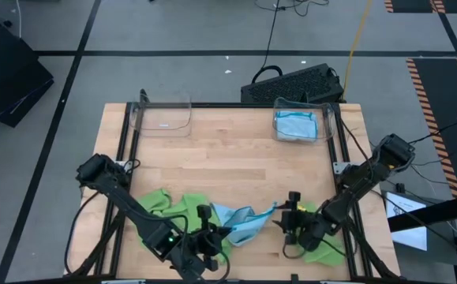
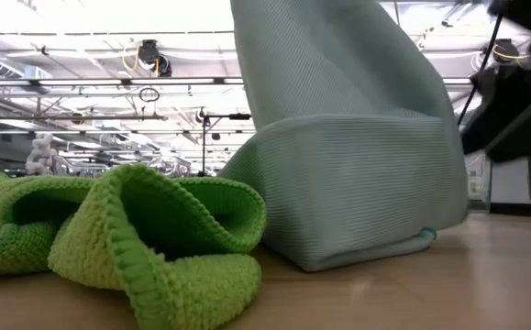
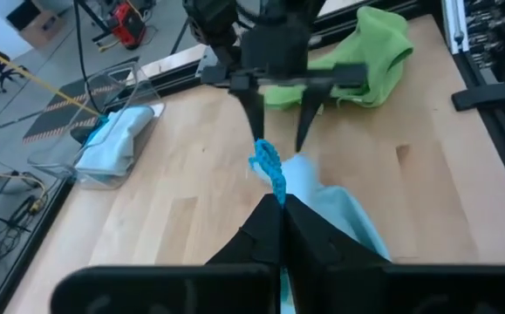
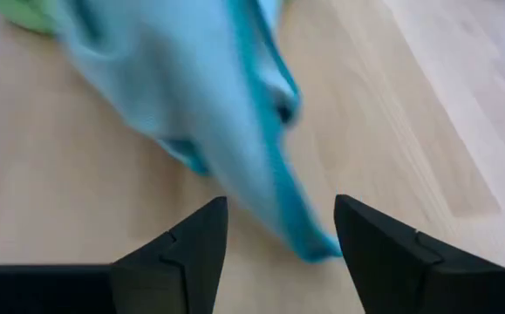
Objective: Fold microfiber towels
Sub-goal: Fold the blue microfiber cloth
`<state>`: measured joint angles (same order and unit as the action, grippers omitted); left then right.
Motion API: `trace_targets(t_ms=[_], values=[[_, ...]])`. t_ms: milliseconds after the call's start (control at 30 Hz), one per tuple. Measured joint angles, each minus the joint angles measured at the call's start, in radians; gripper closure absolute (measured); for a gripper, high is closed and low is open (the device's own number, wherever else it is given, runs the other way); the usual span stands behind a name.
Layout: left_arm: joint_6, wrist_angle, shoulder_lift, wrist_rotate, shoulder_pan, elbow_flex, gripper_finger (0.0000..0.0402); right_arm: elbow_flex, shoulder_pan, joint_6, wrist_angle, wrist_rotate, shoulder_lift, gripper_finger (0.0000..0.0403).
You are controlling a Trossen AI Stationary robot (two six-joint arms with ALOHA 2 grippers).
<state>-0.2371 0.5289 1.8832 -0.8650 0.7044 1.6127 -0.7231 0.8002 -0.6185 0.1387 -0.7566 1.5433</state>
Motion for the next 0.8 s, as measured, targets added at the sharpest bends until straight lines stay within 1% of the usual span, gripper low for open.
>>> trace_targets(t_ms=[67,167,267,333,433,533,667,800], values=[[0.0,-0.001,0.0,0.0,-0.001,0.0,0.0389,0.037,-0.027,-0.035,0.001,0.019,0.0,0.0205],[0.0,0.001,0.0,0.001,-0.002,0.0,0.0387,0.086,-0.056,-0.05,-0.055,0.113,0.0,0.0211],[0.007,0.002,0.0,0.001,-0.002,0.0,0.0396,0.123,-0.061,-0.015,-0.168,0.187,0.0,0.0216],[0.011,0.002,0.0,0.001,-0.002,0.0,0.0396,0.14,-0.061,0.043,-0.257,0.208,0.0,0.0221],[0.014,-0.003,0.0,0.001,-0.002,0.0,0.0387,0.151,-0.061,0.129,-0.364,0.208,0.0,0.0234],[0.023,-0.012,0.0,0.009,-0.003,0.0,0.0385,0.151,-0.061,0.183,-0.421,0.209,0.0,0.0257],[0.075,-0.051,0.001,0.086,-0.006,0.0,0.0396,0.151,-0.062,0.239,-0.512,0.206,0.0,0.0286],[0.107,-0.101,0.014,0.162,-0.028,0.001,0.0387,0.125,-0.072,0.301,-0.635,0.141,0.0,0.0294]])
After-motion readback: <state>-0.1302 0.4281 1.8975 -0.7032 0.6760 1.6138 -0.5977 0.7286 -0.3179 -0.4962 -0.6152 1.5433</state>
